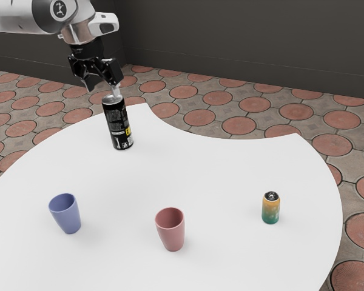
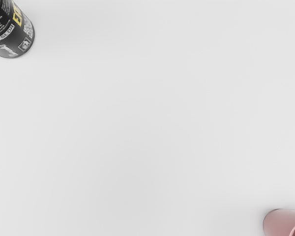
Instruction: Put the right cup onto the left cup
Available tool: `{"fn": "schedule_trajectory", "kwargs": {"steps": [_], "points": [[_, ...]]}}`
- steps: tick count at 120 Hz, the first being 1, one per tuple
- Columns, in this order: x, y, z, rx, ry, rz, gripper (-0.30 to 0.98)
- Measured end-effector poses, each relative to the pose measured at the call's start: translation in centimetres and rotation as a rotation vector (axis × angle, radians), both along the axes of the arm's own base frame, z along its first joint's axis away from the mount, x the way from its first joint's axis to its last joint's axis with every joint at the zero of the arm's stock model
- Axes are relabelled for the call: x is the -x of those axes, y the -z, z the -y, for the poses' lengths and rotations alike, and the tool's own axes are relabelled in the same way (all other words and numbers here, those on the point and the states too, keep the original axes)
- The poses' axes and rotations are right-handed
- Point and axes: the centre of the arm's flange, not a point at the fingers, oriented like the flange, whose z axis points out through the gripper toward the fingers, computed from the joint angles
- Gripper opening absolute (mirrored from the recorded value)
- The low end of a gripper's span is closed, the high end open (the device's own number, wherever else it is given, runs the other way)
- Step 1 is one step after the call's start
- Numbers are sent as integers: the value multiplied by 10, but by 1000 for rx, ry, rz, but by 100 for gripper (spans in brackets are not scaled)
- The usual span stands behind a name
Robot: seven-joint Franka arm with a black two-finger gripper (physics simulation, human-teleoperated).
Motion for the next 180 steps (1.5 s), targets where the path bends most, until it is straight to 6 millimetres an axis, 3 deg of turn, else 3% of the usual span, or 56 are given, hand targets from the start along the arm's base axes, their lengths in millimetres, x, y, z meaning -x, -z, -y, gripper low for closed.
{"fn": "schedule_trajectory", "kwargs": {"steps": [38, 68, 81, 90, 109, 143, 180], "points": [[0, 5, 0, 1, -1, -11, 69], [35, 45, 5, 68, -13, -98, 69], [52, 74, 9, 77, -18, -122, 69], [57, 85, 27, 76, 4, -124, 69], [70, 107, 92, 52, 93, -139, 68], [80, 175, 110, 55, 58, -125, 69], [94, 224, 162, 82, 83, -106, 69]]}}
